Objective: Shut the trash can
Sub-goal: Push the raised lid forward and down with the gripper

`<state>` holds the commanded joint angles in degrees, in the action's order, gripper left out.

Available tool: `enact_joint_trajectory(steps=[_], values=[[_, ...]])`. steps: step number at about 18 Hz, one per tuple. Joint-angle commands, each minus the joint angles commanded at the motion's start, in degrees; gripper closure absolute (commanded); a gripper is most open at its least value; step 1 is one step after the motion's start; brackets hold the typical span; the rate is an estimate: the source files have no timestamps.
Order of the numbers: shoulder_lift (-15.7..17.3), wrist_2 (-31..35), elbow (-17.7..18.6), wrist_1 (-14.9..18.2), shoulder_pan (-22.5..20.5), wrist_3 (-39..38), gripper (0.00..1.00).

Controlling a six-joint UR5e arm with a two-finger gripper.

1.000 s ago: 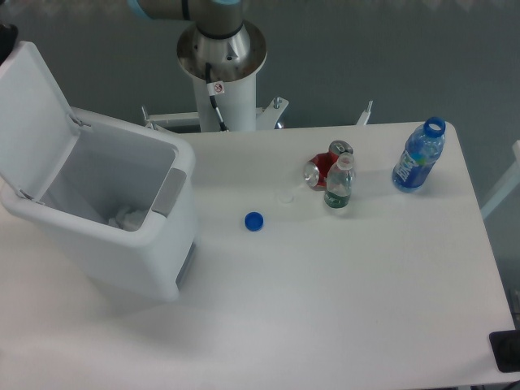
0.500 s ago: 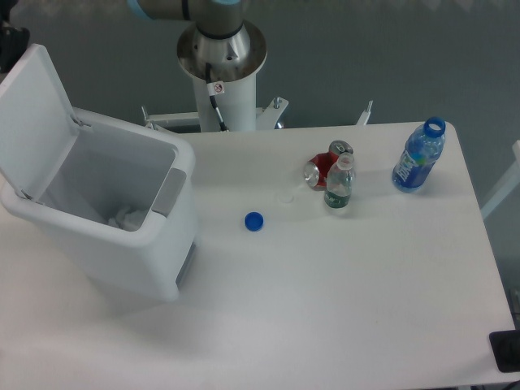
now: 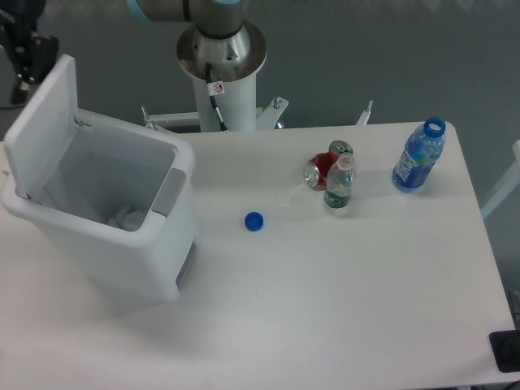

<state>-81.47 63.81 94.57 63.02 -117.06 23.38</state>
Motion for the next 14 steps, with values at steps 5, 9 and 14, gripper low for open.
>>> enact_joint_trajectory(steps=[5, 9, 14], values=[[-0.09, 0.0, 0.62, 0.09, -2.11, 1.14, 0.0], [-0.26, 0.0, 0.7, 0.09, -3.87, 1.32, 0.0], [-0.88, 0.26, 0.7, 0.0, -5.98, 1.32, 0.0]])
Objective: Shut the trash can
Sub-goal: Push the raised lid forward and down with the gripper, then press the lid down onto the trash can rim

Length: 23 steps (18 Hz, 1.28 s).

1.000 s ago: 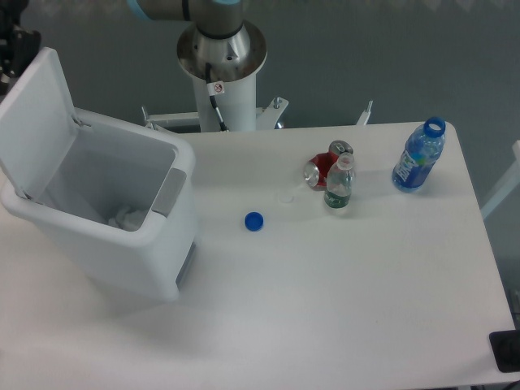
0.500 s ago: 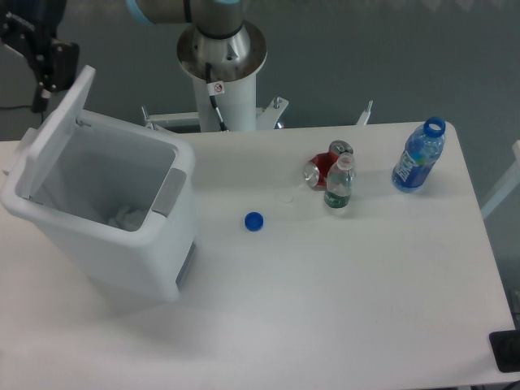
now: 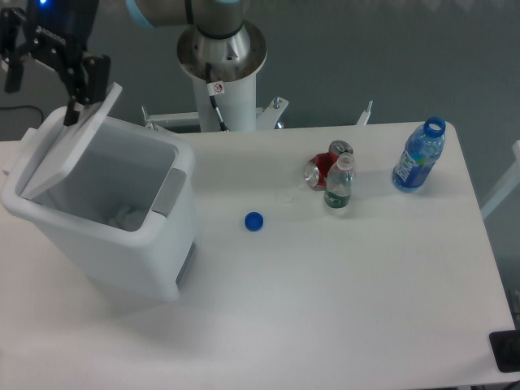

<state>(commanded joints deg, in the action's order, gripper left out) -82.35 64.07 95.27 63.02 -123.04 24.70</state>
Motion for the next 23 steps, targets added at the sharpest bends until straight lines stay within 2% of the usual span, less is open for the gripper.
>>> enact_joint_trajectory(steps=[10, 23], values=[[-1.23, 0.18, 0.0, 0.0, -3.25, 1.32, 0.0], [-3.34, 0.18, 0.53, -0.09, -4.66, 3.08, 0.0]])
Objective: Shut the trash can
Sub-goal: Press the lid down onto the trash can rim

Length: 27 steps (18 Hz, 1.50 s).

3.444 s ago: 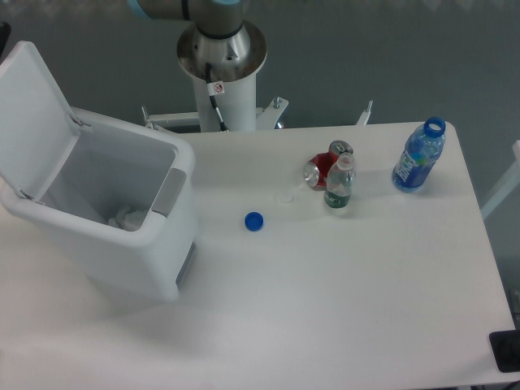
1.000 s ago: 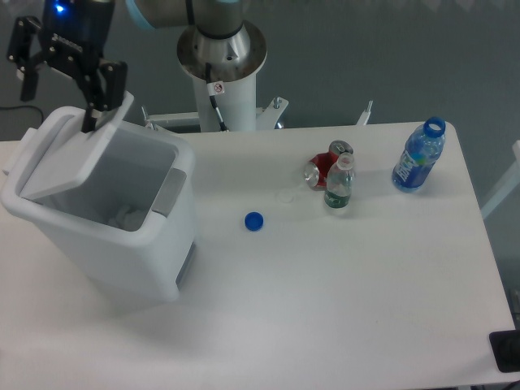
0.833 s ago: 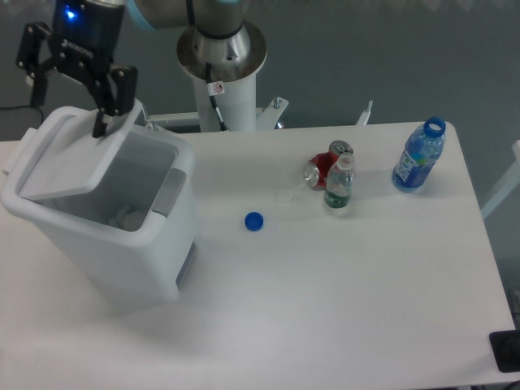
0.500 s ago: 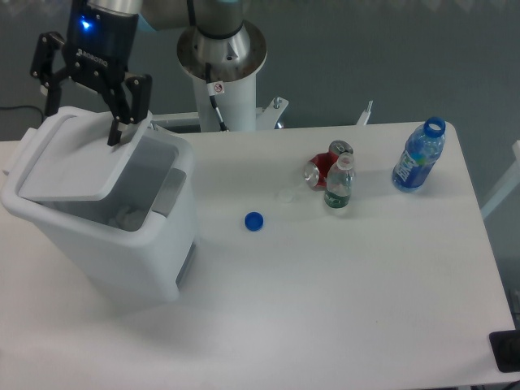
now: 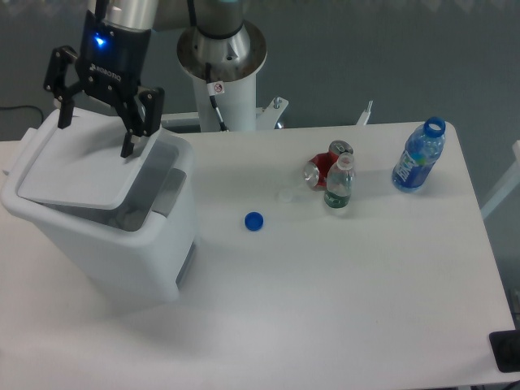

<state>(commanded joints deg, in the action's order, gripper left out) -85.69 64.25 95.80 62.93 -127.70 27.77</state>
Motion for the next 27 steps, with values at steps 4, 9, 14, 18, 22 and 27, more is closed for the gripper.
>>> enact_joint_trajectory(steps=[4, 9, 14, 18, 22, 27], values=[[-0.7, 0.0, 0.09, 0.09, -0.35, 0.62, 0.0], [-0.79, 0.0, 0.88, 0.0, -0.35, 1.05, 0.0], [-1.76, 0.0, 1.05, 0.09, -0.79, 1.58, 0.0], [-1.85, 0.0, 1.05, 0.09, -1.5, 2.28, 0.0], [-2.46, 0.0, 1.05, 0.0, -1.58, 2.46, 0.0], [-2.64, 0.0, 1.14, 0.09, -1.58, 2.46, 0.0]])
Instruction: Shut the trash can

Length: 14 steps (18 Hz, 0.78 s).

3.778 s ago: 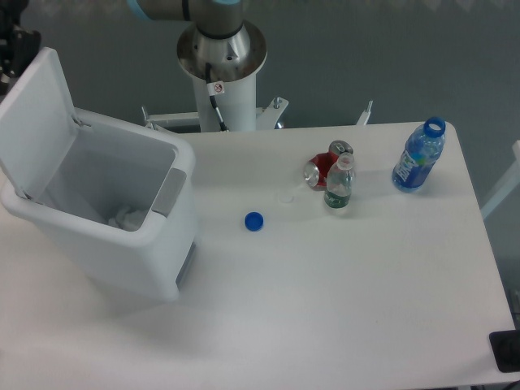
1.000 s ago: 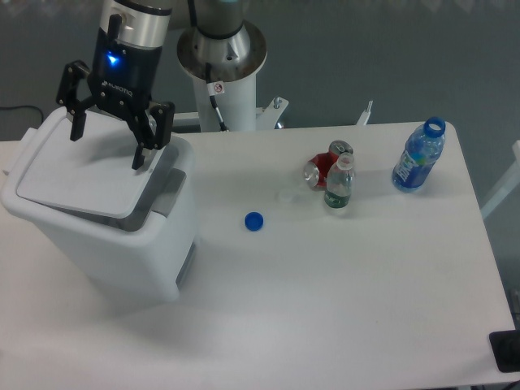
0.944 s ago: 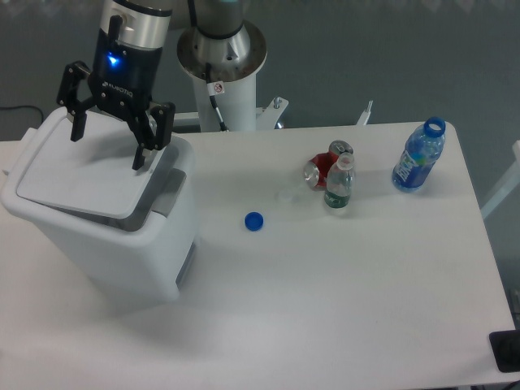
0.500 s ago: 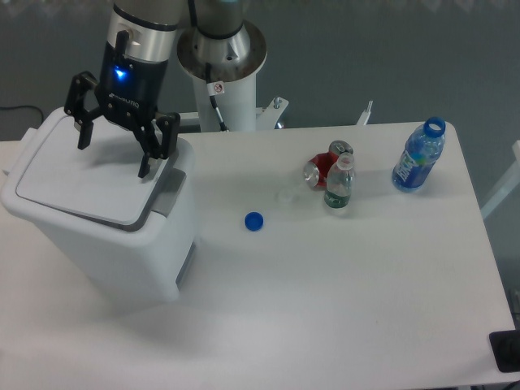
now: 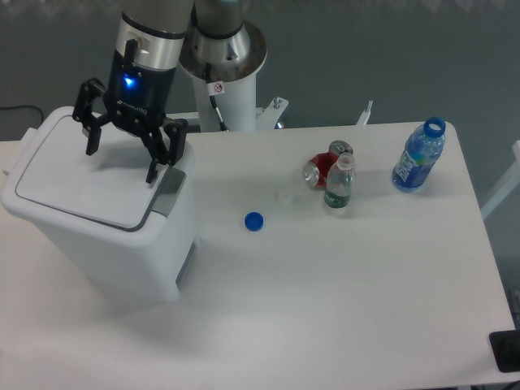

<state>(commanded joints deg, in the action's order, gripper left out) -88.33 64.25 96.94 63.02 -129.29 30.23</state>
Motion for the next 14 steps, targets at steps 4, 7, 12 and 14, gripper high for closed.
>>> enact_joint_trajectory(steps=[4, 7, 12, 14], values=[[-0.26, 0.0, 0.0, -0.09, 0.0, 0.09, 0.0], [-0.26, 0.0, 0.0, -0.09, 0.0, 0.09, 0.0], [-0.79, 0.0, 0.0, -0.09, 0.09, 0.09, 0.0], [-0.79, 0.0, 0.0, -0.09, 0.09, 0.09, 0.0]])
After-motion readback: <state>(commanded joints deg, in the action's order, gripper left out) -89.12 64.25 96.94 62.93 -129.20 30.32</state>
